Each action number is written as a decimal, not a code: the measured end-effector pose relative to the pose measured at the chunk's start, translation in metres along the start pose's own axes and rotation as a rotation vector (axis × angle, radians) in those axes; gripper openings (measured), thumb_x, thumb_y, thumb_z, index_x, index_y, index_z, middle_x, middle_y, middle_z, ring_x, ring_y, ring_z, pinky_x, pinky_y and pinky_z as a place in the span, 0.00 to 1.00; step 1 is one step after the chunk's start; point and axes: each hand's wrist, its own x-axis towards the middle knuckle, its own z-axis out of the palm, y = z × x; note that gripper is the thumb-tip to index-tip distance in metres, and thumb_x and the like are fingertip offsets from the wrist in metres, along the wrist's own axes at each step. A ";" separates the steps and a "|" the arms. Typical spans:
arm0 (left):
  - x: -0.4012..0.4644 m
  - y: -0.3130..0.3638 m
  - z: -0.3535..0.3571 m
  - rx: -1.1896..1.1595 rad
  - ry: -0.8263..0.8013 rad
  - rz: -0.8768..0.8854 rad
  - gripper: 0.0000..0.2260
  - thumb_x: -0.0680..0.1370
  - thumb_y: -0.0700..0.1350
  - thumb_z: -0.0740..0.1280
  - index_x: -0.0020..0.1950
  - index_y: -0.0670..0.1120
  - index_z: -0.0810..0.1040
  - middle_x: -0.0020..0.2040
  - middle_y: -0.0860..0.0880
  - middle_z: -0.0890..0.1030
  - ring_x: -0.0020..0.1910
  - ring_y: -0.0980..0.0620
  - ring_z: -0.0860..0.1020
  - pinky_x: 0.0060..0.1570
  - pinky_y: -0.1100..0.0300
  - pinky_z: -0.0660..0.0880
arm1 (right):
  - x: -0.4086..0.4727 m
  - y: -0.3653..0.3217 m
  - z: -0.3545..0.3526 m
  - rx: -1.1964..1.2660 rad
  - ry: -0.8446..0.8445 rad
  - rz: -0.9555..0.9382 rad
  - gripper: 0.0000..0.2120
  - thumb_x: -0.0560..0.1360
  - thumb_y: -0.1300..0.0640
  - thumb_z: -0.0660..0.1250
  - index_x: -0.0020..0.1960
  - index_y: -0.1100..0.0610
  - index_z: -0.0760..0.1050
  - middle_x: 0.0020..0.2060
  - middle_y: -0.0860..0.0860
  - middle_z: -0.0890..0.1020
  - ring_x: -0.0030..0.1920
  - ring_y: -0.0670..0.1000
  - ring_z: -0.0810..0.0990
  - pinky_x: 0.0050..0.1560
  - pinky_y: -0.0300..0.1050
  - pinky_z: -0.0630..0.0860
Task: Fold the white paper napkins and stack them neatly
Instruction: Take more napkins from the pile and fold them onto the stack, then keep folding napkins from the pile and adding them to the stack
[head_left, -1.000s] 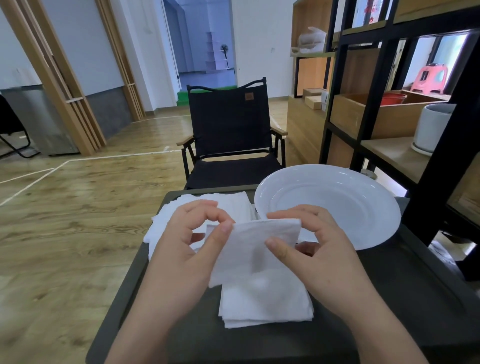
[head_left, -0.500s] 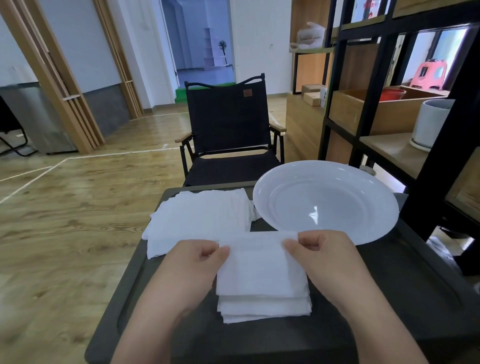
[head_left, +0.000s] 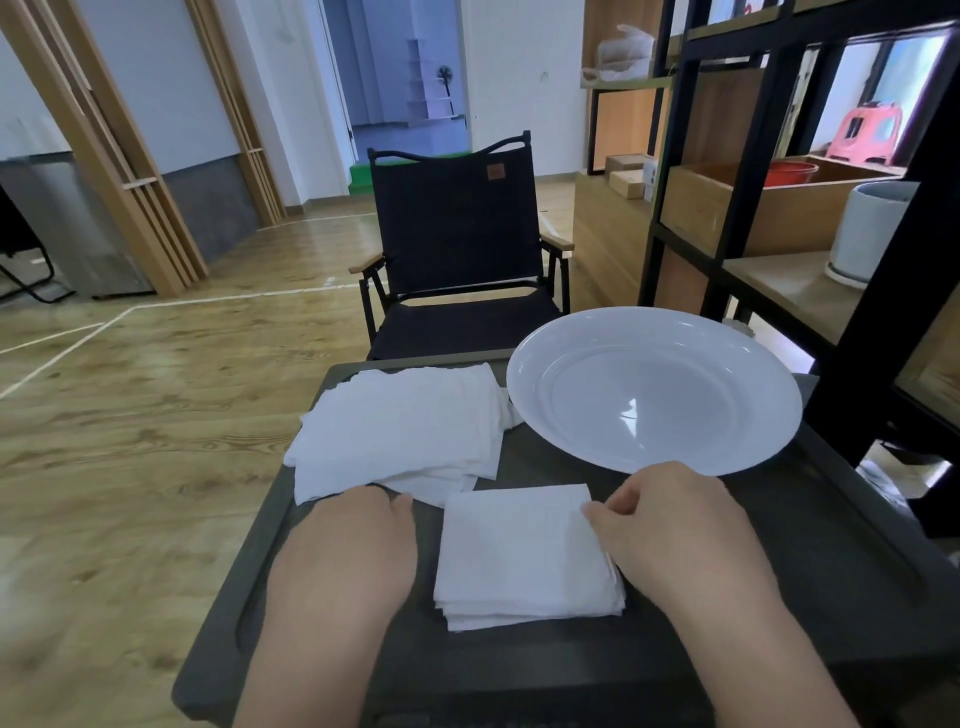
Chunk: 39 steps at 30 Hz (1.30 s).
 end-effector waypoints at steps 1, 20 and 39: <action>0.001 0.001 0.003 0.014 -0.036 0.004 0.19 0.82 0.52 0.53 0.34 0.47 0.68 0.34 0.49 0.74 0.36 0.49 0.73 0.33 0.58 0.64 | 0.000 0.000 0.001 -0.017 -0.030 0.003 0.14 0.75 0.47 0.66 0.40 0.55 0.84 0.36 0.50 0.85 0.38 0.48 0.82 0.34 0.40 0.74; 0.038 -0.005 0.022 -0.206 0.478 0.175 0.09 0.79 0.43 0.63 0.51 0.47 0.84 0.54 0.46 0.84 0.52 0.41 0.77 0.48 0.51 0.72 | 0.004 0.002 0.006 0.099 0.078 -0.068 0.13 0.76 0.43 0.64 0.53 0.49 0.80 0.44 0.43 0.82 0.46 0.45 0.79 0.40 0.39 0.71; -0.011 0.017 -0.023 -1.094 0.070 0.217 0.14 0.74 0.51 0.71 0.56 0.66 0.76 0.31 0.46 0.77 0.33 0.50 0.76 0.41 0.56 0.74 | -0.008 -0.017 -0.006 0.807 -0.077 -0.370 0.34 0.73 0.56 0.74 0.63 0.25 0.62 0.39 0.59 0.82 0.46 0.55 0.83 0.52 0.46 0.81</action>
